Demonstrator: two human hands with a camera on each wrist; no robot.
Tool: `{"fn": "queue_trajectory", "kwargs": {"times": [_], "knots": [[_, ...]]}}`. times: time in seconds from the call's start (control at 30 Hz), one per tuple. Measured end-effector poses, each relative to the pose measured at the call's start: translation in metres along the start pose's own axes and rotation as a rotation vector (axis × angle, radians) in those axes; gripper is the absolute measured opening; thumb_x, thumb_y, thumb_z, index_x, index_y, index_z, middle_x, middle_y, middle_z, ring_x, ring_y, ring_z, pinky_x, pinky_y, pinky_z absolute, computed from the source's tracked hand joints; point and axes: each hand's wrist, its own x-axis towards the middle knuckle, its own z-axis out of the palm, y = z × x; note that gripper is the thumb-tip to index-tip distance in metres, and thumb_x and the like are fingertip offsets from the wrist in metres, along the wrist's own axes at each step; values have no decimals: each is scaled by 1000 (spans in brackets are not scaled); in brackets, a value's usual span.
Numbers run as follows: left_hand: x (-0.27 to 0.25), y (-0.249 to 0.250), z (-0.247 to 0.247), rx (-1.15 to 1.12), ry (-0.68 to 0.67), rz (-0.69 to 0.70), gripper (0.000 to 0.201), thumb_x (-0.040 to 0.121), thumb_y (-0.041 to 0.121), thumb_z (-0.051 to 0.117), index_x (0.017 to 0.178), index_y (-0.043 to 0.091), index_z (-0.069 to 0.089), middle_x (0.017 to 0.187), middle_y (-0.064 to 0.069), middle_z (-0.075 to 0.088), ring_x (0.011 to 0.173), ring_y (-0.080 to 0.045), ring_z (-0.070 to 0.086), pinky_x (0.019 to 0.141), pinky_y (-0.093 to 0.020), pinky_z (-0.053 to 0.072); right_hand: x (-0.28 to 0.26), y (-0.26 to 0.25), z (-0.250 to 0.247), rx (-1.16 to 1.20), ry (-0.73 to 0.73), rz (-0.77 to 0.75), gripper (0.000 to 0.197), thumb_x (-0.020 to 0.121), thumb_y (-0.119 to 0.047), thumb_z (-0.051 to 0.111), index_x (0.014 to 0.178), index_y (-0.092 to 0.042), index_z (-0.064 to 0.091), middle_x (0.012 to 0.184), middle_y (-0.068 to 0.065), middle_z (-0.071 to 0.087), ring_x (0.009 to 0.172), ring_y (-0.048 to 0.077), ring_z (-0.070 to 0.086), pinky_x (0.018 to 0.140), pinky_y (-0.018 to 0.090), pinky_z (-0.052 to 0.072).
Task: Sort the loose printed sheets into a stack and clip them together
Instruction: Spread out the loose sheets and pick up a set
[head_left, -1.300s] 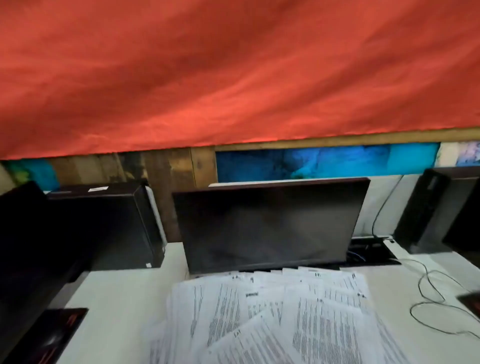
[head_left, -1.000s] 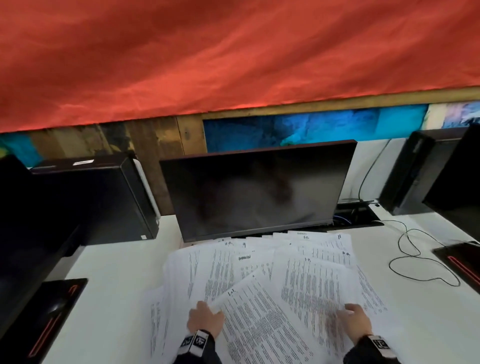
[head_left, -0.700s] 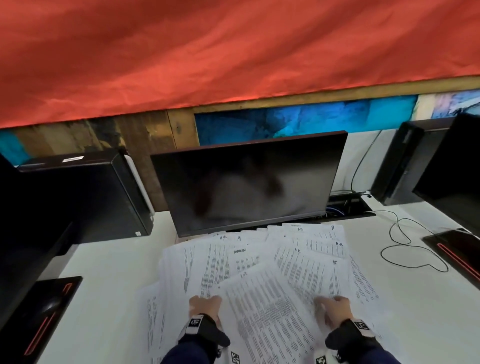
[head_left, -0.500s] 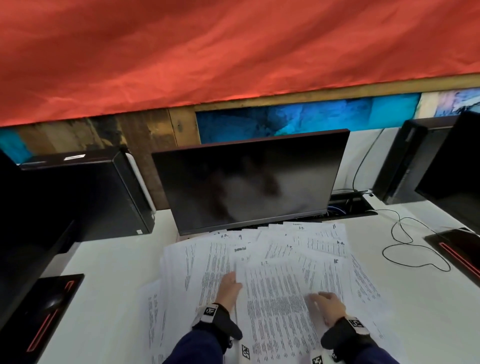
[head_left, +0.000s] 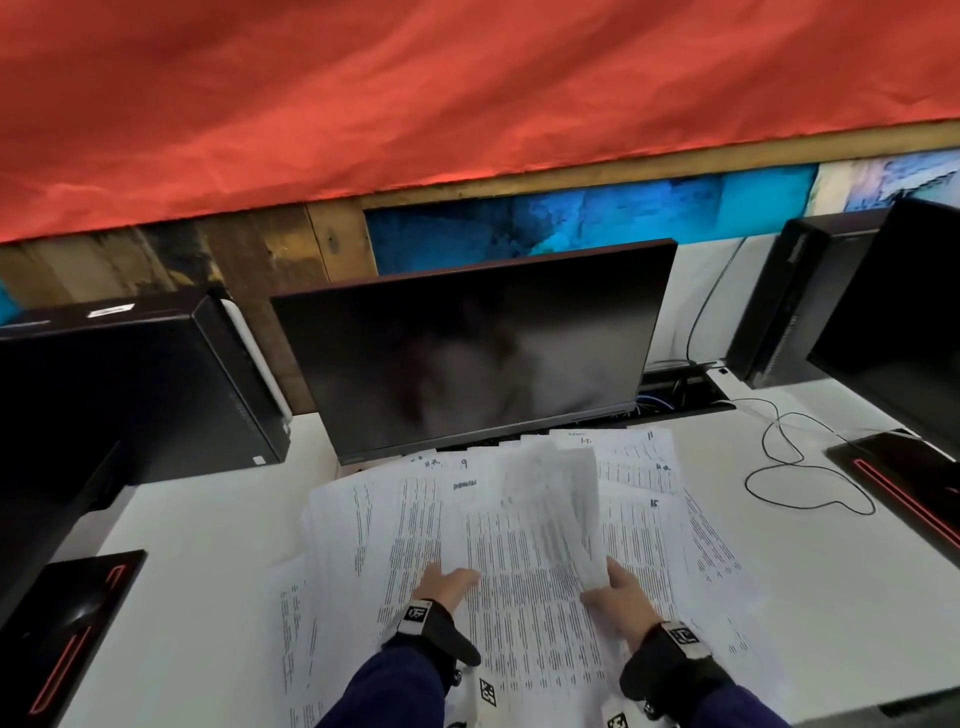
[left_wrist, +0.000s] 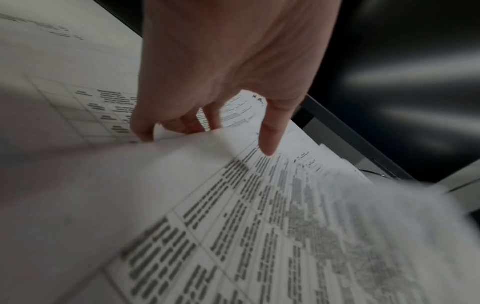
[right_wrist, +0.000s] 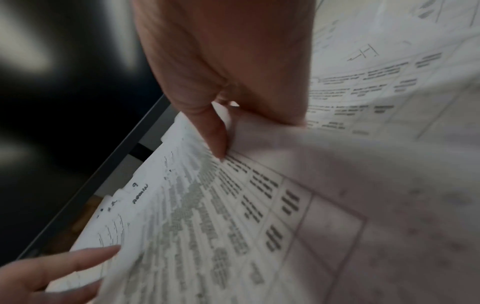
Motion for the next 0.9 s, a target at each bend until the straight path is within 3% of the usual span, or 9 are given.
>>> {"fn": "queue_trajectory", "kwargs": {"times": [0.1, 0.2, 0.3, 0.37, 0.43, 0.6, 0.77, 0.83, 0.9], "knots": [[-8, 1, -7, -73, 56, 99, 76, 87, 13, 62, 148, 2, 18, 153, -15, 26, 141, -31, 28, 113, -39, 25, -12, -14, -4, -72, -73, -62, 39, 85, 8, 53, 119, -10, 60, 99, 3, 70, 88, 17, 66, 68, 24, 51], [-13, 2, -15, -53, 99, 265, 57, 92, 1, 54, 143, 0, 30, 146, -16, 39, 134, -31, 38, 106, -34, 32, -10, -20, -6, -82, -73, -57, 41, 90, -15, 62, 129, -8, 51, 117, -3, 63, 104, 19, 64, 83, 29, 52], [-4, 0, -27, -31, 227, 335, 58, 95, 9, 49, 147, 7, 24, 151, -12, 33, 138, -29, 33, 111, -35, 27, 5, -16, -20, -185, 230, -61, 50, 88, -35, 63, 130, -13, 49, 128, 10, 56, 110, 27, 55, 95, 38, 44], [-1, 0, -35, -15, 298, 359, 57, 97, 12, 46, 149, 10, 21, 153, -12, 31, 139, -31, 32, 113, -38, 26, 13, -12, -37, -326, 470, 82, 50, 88, -31, 59, 133, -15, 46, 133, 19, 49, 117, 36, 49, 102, 43, 39], [3, 0, -42, -15, 331, 372, 56, 98, 12, 43, 150, 11, 20, 152, -14, 31, 138, -32, 33, 113, -40, 26, 16, -9, -51, -362, 511, 278, 56, 89, -25, 54, 140, -12, 37, 140, 22, 39, 125, 39, 42, 106, 45, 33], [8, 3, -28, -64, 173, 325, 61, 98, 14, 47, 150, 11, 16, 156, -10, 22, 143, -28, 24, 118, -40, 20, 27, 5, -67, -305, 487, 391, 62, 82, -36, 58, 133, -3, 47, 134, 20, 49, 122, 37, 49, 104, 42, 41], [0, 19, 20, 38, 14, 318, 53, 96, 2, 41, 146, 6, 25, 147, -12, 37, 135, -29, 37, 110, -36, 31, 29, 6, -69, -39, 502, 353, 63, 87, -46, 53, 129, 0, 52, 131, 20, 55, 122, 35, 52, 102, 37, 42], [-4, 28, 36, 72, -25, 296, 50, 96, 4, 42, 143, 5, 28, 140, -10, 42, 130, -28, 42, 105, -34, 35, 43, 21, -73, 22, 522, 331, 73, 77, -53, 59, 127, -1, 51, 124, 20, 58, 111, 36, 57, 96, 39, 47], [-8, 35, 47, 43, -70, 265, 50, 94, 9, 48, 140, 4, 31, 134, -9, 47, 124, -28, 47, 102, -35, 38, 51, 33, -69, 101, 499, 303, 86, 59, -50, 68, 125, 0, 46, 100, 17, 61, 86, 32, 61, 82, 40, 51]]}}
